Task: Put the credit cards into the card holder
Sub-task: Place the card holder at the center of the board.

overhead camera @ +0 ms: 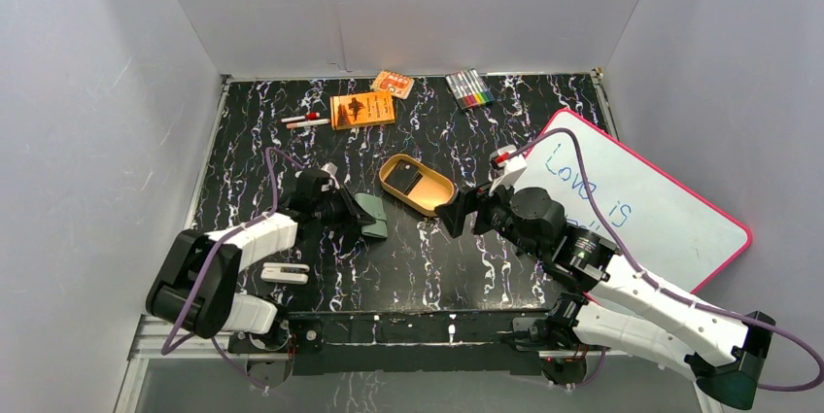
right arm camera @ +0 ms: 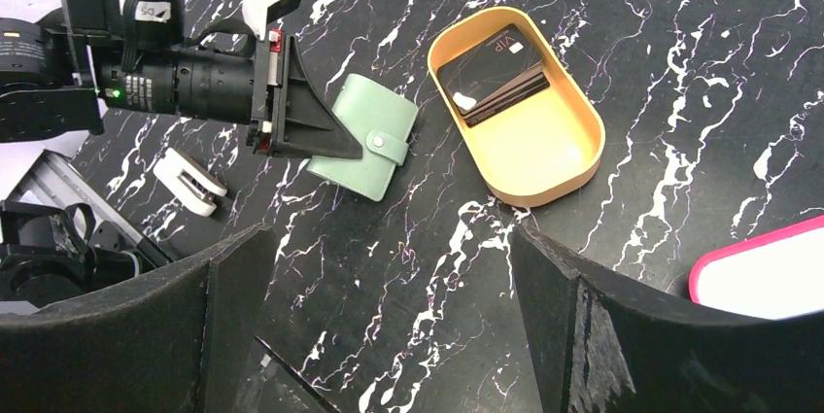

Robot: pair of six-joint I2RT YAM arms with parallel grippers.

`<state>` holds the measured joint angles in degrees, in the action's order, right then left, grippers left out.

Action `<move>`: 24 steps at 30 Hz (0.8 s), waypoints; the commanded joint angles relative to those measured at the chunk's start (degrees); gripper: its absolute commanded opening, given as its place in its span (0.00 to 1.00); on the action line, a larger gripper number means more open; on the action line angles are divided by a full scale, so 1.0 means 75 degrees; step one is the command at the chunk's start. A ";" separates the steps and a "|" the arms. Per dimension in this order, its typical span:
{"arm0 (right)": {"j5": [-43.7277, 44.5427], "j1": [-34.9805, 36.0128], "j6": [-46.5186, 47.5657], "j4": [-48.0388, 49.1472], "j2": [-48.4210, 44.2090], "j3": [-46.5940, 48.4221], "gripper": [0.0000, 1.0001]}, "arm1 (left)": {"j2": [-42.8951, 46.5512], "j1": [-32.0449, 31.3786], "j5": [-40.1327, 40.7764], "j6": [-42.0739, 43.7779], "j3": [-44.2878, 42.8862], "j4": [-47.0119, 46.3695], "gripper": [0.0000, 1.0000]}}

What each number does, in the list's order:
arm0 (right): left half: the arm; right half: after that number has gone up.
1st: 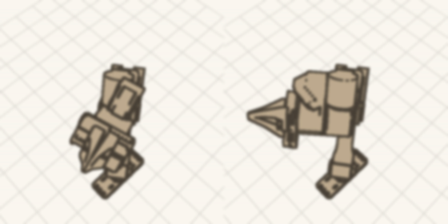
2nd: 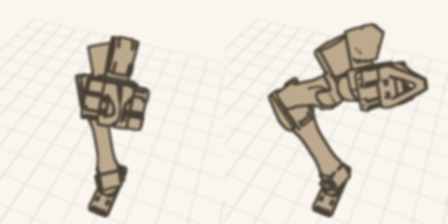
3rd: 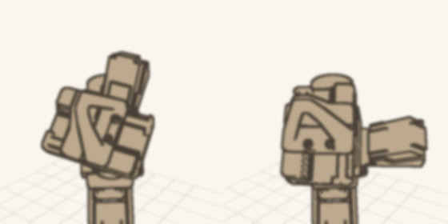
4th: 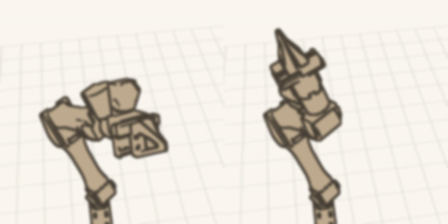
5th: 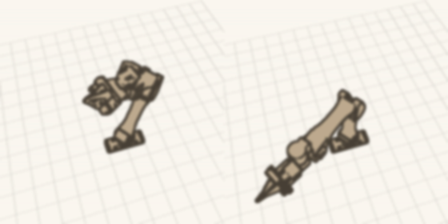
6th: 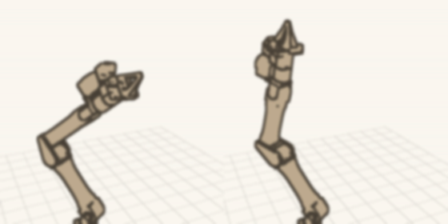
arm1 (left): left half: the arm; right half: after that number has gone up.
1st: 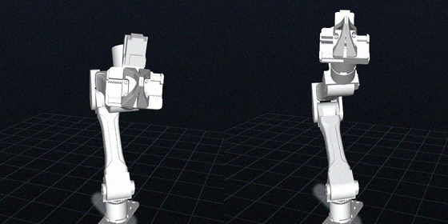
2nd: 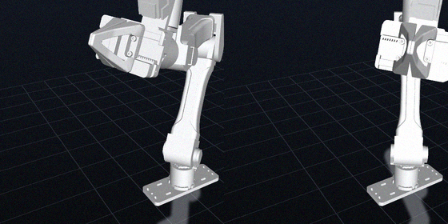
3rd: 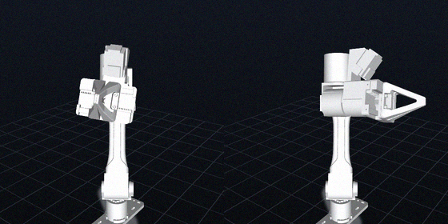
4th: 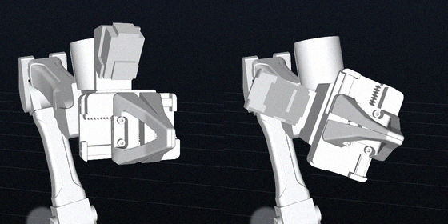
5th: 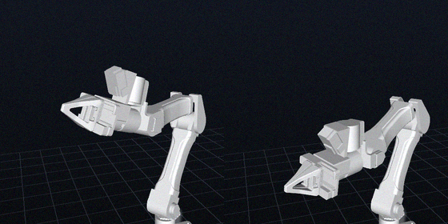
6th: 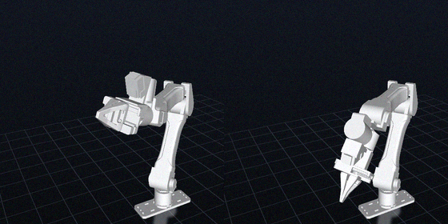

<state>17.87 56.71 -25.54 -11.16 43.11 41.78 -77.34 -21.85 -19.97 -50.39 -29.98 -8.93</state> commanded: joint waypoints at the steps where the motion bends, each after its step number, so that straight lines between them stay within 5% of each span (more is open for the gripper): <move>1: -0.0043 0.0004 -0.0113 0.0525 -0.0028 0.0008 0.99 | -0.0259 0.0041 -0.0494 -0.0048 -0.0029 -0.0539 0.00; 11: -0.0184 0.0006 -0.0180 0.0632 0.0123 -0.0027 0.99 | -0.0352 0.0042 -0.0318 0.0019 0.0003 -0.0300 0.00; 17: -0.0241 0.0007 -0.0181 0.0586 0.0089 -0.0028 0.99 | -0.0313 0.0042 -0.0114 -0.0124 0.0125 -0.0192 0.21; 24: -0.0223 0.0009 -0.0165 0.0550 0.0006 -0.0033 0.98 | -0.0203 0.0039 0.0079 -0.0106 0.0120 0.0007 0.28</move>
<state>16.23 56.71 -26.76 -10.07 44.25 41.43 -80.42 -21.85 -20.34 -51.31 -29.34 -11.07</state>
